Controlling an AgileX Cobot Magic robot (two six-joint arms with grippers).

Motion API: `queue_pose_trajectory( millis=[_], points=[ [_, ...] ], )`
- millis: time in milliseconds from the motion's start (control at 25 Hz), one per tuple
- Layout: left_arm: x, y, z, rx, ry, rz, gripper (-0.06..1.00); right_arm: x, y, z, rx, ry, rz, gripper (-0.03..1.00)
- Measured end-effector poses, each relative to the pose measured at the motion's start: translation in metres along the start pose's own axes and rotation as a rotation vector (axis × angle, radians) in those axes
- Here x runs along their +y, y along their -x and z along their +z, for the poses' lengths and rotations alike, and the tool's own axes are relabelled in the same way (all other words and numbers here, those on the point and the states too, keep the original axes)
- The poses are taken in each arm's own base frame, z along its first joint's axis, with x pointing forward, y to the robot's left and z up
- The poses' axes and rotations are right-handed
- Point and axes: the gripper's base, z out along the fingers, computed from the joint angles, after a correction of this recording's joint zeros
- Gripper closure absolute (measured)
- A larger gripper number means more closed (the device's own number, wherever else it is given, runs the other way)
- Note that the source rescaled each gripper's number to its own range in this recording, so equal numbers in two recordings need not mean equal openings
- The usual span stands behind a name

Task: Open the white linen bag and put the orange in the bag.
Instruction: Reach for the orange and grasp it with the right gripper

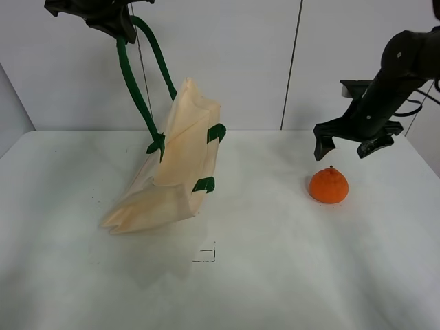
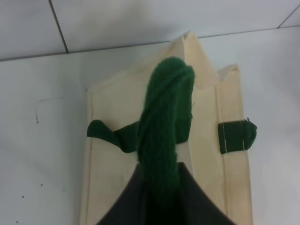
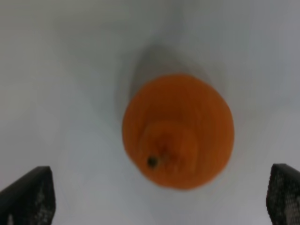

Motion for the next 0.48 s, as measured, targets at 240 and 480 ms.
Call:
queue_pose_trajectory(
  millis=[240,480],
  points=[
    [0.000,0.000,0.000,0.000,-0.001,0.000,0.94,-0.006,-0.001,0.064,0.128,-0.009,0.013,-0.03],
    [0.000,0.000,0.000,0.000,-0.001,0.000,0.94,-0.009,-0.010,0.094,0.204,-0.018,0.026,-0.02]
  ],
)
